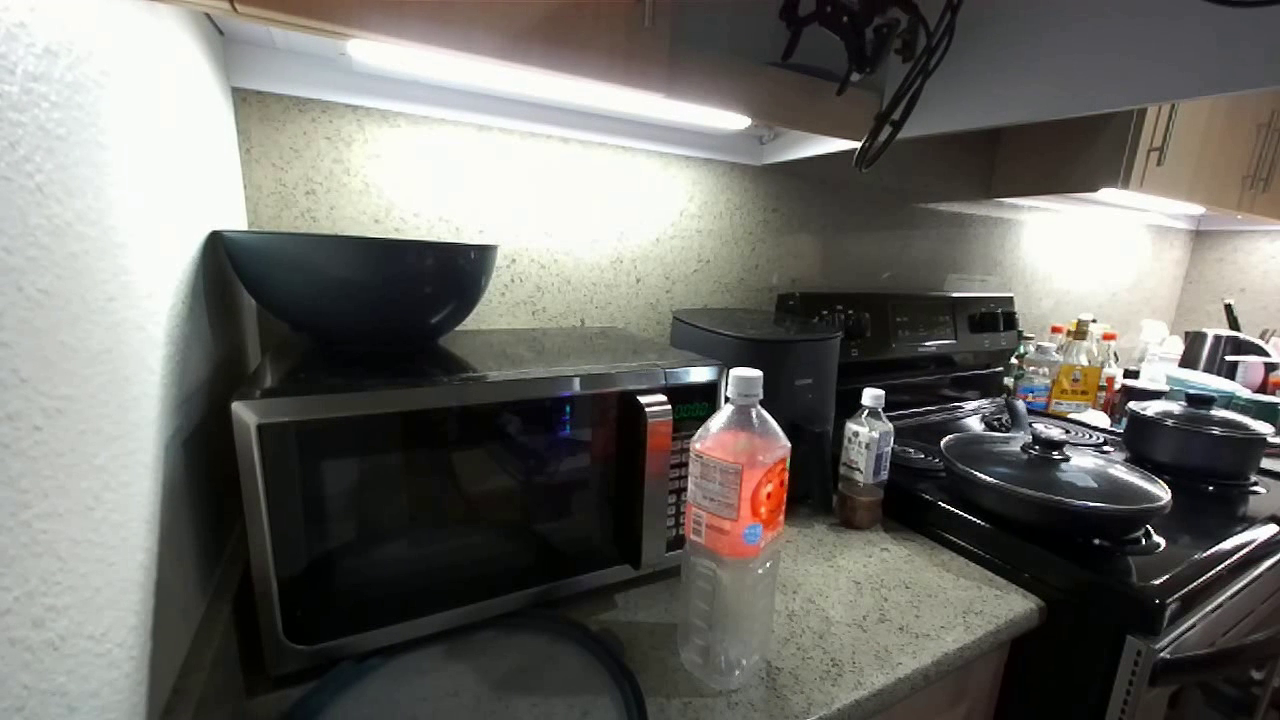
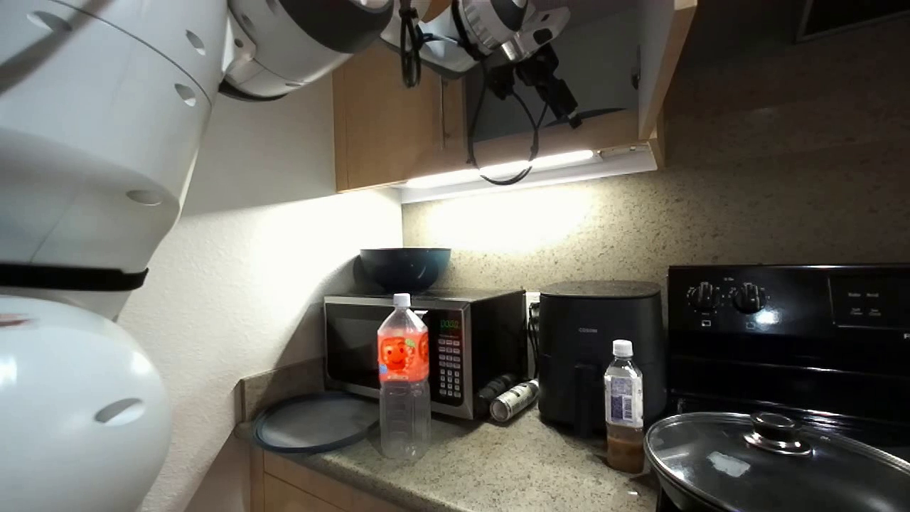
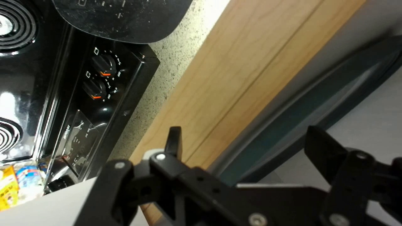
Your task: Take the lid out of the cupboard and place it on the microwave
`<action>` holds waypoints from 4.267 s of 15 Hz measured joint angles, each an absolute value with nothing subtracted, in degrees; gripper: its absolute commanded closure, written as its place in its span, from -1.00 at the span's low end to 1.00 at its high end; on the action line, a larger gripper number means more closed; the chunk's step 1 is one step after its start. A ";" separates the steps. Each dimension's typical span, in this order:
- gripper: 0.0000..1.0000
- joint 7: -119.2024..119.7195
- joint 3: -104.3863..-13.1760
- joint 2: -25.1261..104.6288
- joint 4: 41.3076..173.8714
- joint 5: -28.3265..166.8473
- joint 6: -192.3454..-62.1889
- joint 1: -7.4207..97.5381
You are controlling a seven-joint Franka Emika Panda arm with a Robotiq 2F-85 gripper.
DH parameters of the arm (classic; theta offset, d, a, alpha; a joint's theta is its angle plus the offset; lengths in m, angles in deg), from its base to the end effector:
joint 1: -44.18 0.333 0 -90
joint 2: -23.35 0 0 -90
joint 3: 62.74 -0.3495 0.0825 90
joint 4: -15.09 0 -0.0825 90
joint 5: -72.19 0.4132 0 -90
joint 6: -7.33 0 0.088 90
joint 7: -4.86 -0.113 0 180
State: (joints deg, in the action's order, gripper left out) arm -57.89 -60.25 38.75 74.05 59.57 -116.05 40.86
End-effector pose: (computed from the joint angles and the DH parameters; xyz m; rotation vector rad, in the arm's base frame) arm 0.6867 -0.0731 0.8325 -2.2448 1.4584 -1.2339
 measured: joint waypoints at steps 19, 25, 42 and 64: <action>-0.47 -57.96 -58.20 43.08 64.53 59.66 -109.60 40.50; -0.59 -57.79 -58.22 43.15 64.52 59.80 -109.60 40.49; 0.21 -56.31 -59.05 44.86 63.87 60.82 -109.39 40.68; 0.94 -52.90 -57.29 28.85 84.72 63.20 -118.35 36.00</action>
State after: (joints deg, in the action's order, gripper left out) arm -52.90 -57.29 28.85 84.72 63.20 -118.35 36.00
